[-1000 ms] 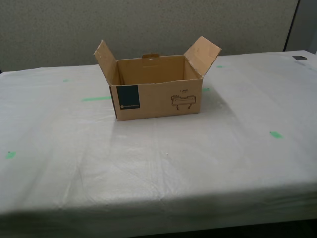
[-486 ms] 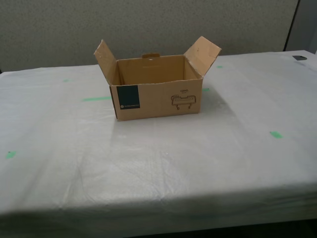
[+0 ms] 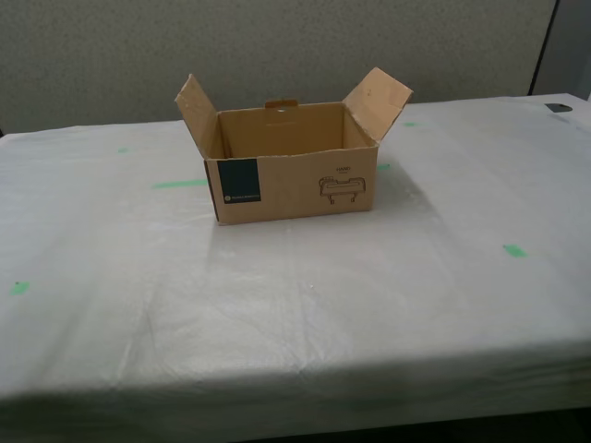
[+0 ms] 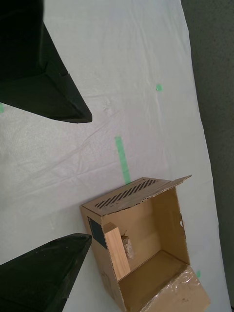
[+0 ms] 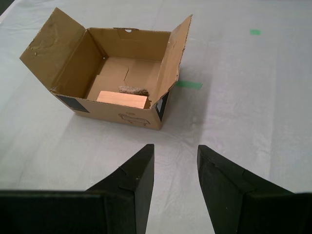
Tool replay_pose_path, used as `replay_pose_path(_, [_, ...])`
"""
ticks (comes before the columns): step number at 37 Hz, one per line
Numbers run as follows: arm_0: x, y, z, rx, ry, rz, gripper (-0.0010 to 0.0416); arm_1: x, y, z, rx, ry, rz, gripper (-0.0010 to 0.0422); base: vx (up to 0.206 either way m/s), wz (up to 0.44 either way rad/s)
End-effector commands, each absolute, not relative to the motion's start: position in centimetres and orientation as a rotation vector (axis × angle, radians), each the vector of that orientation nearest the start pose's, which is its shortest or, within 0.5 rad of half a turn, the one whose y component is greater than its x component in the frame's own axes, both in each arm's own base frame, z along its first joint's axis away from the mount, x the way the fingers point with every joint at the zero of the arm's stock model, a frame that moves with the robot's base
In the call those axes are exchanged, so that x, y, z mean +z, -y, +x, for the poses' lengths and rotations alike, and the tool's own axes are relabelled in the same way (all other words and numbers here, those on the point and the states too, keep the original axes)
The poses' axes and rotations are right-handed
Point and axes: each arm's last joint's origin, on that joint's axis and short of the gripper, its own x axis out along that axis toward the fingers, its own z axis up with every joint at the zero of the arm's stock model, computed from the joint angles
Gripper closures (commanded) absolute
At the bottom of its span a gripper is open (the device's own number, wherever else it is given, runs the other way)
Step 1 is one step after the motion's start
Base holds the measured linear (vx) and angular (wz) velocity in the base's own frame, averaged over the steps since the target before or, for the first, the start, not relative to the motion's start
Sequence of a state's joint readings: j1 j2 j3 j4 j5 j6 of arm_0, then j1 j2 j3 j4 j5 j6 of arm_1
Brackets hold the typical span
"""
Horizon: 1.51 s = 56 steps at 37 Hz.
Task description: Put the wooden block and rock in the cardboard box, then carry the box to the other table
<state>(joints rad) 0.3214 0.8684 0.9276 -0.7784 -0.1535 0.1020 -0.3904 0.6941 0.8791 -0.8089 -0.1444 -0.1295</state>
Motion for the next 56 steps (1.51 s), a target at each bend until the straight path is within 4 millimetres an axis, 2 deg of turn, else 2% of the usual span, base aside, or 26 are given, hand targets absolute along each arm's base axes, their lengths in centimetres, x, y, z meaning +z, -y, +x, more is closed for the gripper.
replay_pose_path(1, [31.62, -5.58, 15.31, 0.415, -0.744, 0.037, 0.0287, 32.03, 4.39, 11.72, -0.201, -0.616, 0.039, 0.0105, 0.000, 0.000])
replay_pose_path(56, [31.61, -5.56, 15.31, 0.413, -0.746, 0.040, 0.0283, 32.03, 4.39, 11.72, -0.201, -0.616, 0.039, 0.0105, 0.000, 0.000])
